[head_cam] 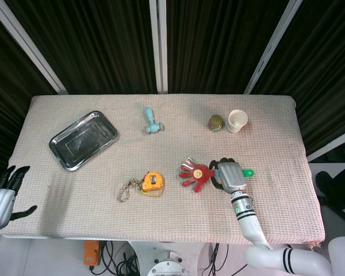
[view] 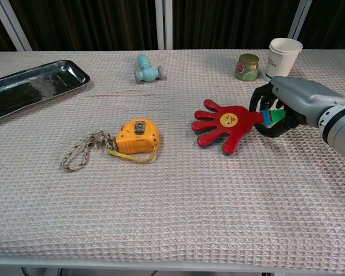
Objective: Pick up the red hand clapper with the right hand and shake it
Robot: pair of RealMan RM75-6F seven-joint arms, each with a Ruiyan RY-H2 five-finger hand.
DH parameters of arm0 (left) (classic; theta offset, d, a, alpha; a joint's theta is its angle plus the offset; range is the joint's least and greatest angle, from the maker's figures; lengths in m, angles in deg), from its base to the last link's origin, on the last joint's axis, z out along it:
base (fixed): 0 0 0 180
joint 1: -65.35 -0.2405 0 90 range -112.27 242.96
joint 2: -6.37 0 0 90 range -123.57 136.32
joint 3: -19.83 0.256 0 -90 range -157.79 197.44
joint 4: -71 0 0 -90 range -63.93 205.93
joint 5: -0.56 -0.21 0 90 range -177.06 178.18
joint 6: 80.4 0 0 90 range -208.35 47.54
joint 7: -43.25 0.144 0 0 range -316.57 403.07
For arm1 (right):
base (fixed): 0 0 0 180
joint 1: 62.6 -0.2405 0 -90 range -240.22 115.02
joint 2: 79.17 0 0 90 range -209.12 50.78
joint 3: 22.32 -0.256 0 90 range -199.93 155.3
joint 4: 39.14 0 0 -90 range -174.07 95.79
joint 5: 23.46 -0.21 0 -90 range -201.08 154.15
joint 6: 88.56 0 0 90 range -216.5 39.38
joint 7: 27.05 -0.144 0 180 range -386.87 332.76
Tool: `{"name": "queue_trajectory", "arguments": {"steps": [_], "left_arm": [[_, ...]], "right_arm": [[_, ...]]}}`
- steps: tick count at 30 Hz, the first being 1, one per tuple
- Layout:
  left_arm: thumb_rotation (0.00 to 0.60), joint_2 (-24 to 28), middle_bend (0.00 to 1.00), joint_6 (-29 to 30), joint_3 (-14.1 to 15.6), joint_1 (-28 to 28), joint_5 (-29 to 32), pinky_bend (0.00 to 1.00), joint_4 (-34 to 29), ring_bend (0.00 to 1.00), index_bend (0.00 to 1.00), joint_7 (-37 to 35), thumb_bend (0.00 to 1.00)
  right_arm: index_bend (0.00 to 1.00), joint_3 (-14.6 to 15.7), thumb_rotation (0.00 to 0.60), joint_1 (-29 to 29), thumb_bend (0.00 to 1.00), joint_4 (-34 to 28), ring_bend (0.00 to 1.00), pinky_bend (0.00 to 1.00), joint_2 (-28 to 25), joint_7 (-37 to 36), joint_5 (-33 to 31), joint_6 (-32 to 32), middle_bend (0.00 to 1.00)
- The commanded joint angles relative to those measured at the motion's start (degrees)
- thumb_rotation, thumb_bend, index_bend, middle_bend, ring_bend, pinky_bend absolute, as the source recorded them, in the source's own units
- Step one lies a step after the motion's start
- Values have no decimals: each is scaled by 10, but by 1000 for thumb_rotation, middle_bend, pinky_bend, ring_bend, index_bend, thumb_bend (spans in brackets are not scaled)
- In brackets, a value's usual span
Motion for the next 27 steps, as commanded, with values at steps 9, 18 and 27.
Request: {"name": "queue_trajectory", "arguments": {"steps": [9,18,27], "left_arm": [[600,0,99,2,-1,-1,-1,34,-2,0,58,1,60],[600,0,100,2,-2,0,0,35,-5,0,58,4,60],[600,1,99,3,-5,1,1,36,-8,0,58,10,60]], "right_arm": [[852,1,600,29,411,51,507,683,4,-131,90,-23,629],[855,-18,600,52,450,60,589,740,-6,-276,108,-15,657],[853,-38,600,61,518,36,685,779,-37,-416,127,13,700]]}}
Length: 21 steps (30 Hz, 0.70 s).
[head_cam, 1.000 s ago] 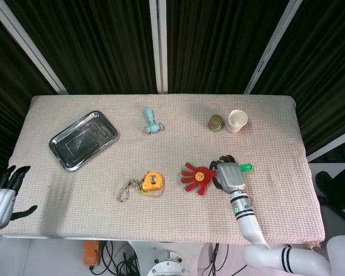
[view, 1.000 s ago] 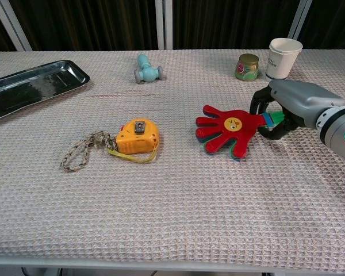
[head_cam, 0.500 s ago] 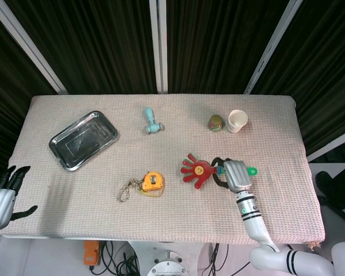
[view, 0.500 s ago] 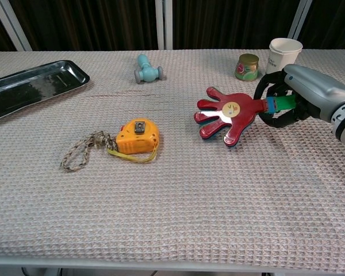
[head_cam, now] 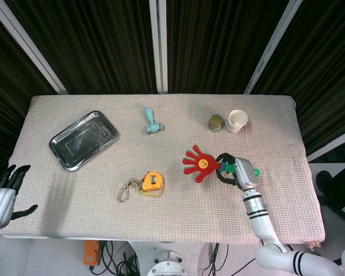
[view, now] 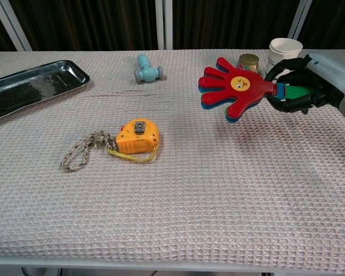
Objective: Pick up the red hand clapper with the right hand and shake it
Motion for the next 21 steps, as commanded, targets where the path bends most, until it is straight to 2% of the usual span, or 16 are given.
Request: {"name": "queue_trajectory", "arguments": {"steps": [1,6,13,19,21], "left_arm": [[600,0,99,0,-1,0,1,36,0,0,58,0,60],[600,0,99,-4,-2,3,3,37,1,0,58,-1,60],[600,-1,99,-7,-4,5,5,38,3,0,62,-2,60],[600,0,99,-7,-5,6,6,39,3,0,62,-1,60],[600,0,99,-8,-5,6,6,40,3,0,62,-1,60]], "right_arm": [[852,-10,600,5,525,-8,686,785,-14,-46,19,7,699],[852,-18,600,6,530,-13,693,848,-21,-101,37,7,692],[852,-31,600,6,541,-28,778,893,-33,-178,52,11,700],[853,-41,600,6,554,-82,848,922,-72,-322,69,39,716],[853,-46,600,5,559,-115,859,926,-100,-408,70,67,718]]}}
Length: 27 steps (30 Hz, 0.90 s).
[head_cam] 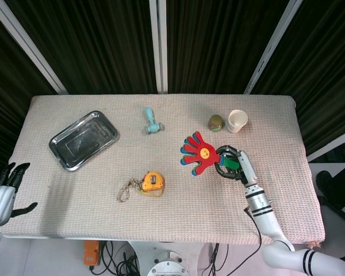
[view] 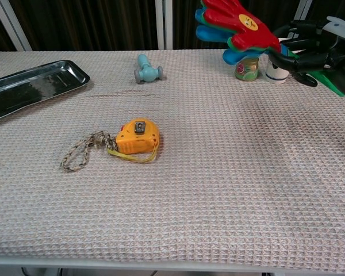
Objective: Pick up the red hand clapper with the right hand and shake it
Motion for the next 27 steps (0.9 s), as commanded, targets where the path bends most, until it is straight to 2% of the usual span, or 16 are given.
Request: {"name": "queue_trajectory", "arguments": {"steps": [1,4,6,7,10,13,16,17,20,24,27], "left_arm": [[600,0,99,0,0,0,0,39,0,0,62,0,59],[600,-1,99,0,0,-1,1,39,1,0,62,-1,59],[600,-1,99,0,0,-1,2,39,2,0,62,-2,60],[600,-2,99,-1,0,-1,2,39,3,0,62,-3,60],[600,-2,99,-1,1,-1,2,39,3,0,62,-4,60],[600,-2,99,-1,1,-1,2,39,4,0,62,-4,60],[600,-2,99,-2,1,-1,3,39,4,0,62,-4,60],[600,-2,99,-3,1,-1,4,39,4,0,62,-4,60],[600,-2,99,-3,1,-1,4,39,4,0,62,-4,60],[600,-2,99,-3,1,-1,4,39,4,0,62,-3,60],[600,-2,99,-2,1,-1,4,39,3,0,62,-3,60]], "right_arm": [[853,-15,600,-2,561,-74,861,927,-65,-188,10,62,719],[858,-18,600,-9,562,-90,860,927,-109,-304,27,108,725],[887,-11,600,-15,562,-81,861,926,-125,-322,49,120,727],[914,-3,600,-20,561,-70,861,926,-131,-300,60,125,727],[963,10,600,-29,555,-45,861,926,-131,-151,56,124,724],[931,23,600,-33,539,-23,861,926,-111,105,32,97,717],[895,41,600,-42,538,-23,861,926,-108,318,8,91,717],[888,44,600,-43,539,-27,861,926,-107,367,-1,88,717],[880,48,600,-47,539,-47,861,927,-106,473,-37,84,721],[874,46,600,-55,538,-82,861,926,-123,542,-83,91,732],[872,39,600,-61,531,-110,861,926,-136,558,-106,92,729]]}}
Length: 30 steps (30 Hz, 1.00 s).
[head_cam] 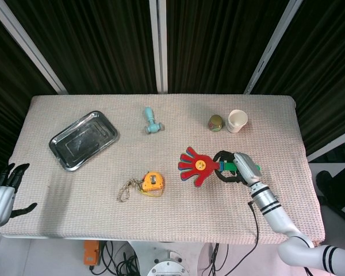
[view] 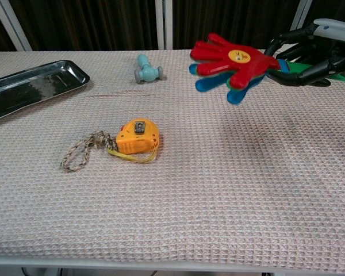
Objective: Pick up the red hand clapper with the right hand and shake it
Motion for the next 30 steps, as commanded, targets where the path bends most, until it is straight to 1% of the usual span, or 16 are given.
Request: {"name": "queue_trajectory", "arguments": {"steps": [1,4,7,9,10,12,13,14,15,17,19,20,23,26,30], "left_arm": [[600,0,99,1,-1,0,0,39,0,0,62,1,60],[600,1,99,2,-1,-2,2,39,0,0,62,0,60],[600,1,99,4,-1,-2,2,39,-1,0,62,0,60],[600,1,99,4,-1,-2,2,39,-2,0,62,0,60],[600,2,99,4,-1,-2,2,39,-2,0,62,-1,60],[600,1,99,4,-2,-2,2,39,-2,0,62,-1,60],[600,2,99,4,-2,-2,2,39,-2,0,62,-1,60],[600,2,99,4,-2,-2,2,39,-2,0,62,-2,60],[600,2,99,4,-2,-2,2,39,-2,0,62,-2,60],[600,2,99,4,-2,-2,1,39,-2,0,62,-3,59],[600,2,99,4,-1,-2,1,39,-2,0,62,-3,60],[600,1,99,3,-1,-2,1,39,-2,0,62,-3,60],[600,0,99,2,-2,-1,1,39,-2,0,62,-2,60],[600,0,99,1,-2,0,1,39,-1,0,62,-2,60],[600,0,99,0,-2,1,1,39,-1,0,62,-2,60]], "right_arm": [[872,9,600,-26,530,-60,861,927,-31,277,-85,1,725],[871,-4,600,-23,530,-79,861,927,-36,226,-76,-4,719],[871,-22,600,-7,530,-91,861,926,-33,108,-41,-22,721],[871,-35,600,7,530,-98,861,927,-32,-14,-14,-32,722],[871,-43,600,15,530,-104,861,927,-34,-98,0,-35,722],[872,-55,600,27,530,-117,861,927,-45,-241,17,-31,722],[872,-62,600,33,530,-125,861,927,-53,-322,26,-27,723],[872,-69,600,40,530,-133,861,928,-67,-433,42,-20,725],[872,-73,600,44,530,-134,861,928,-79,-512,59,-17,727],[872,-77,600,49,530,-120,861,928,-106,-659,101,-18,730],[872,-72,600,50,531,-100,861,928,-122,-755,139,-29,731],[872,-68,600,50,534,-85,861,928,-128,-819,163,-43,732],[871,-52,600,47,541,-40,861,928,-132,-942,203,-79,736],[872,-32,600,40,542,1,861,928,-127,-1020,228,-106,739],[872,-9,600,26,545,36,861,928,-116,-1059,237,-116,739]]}}
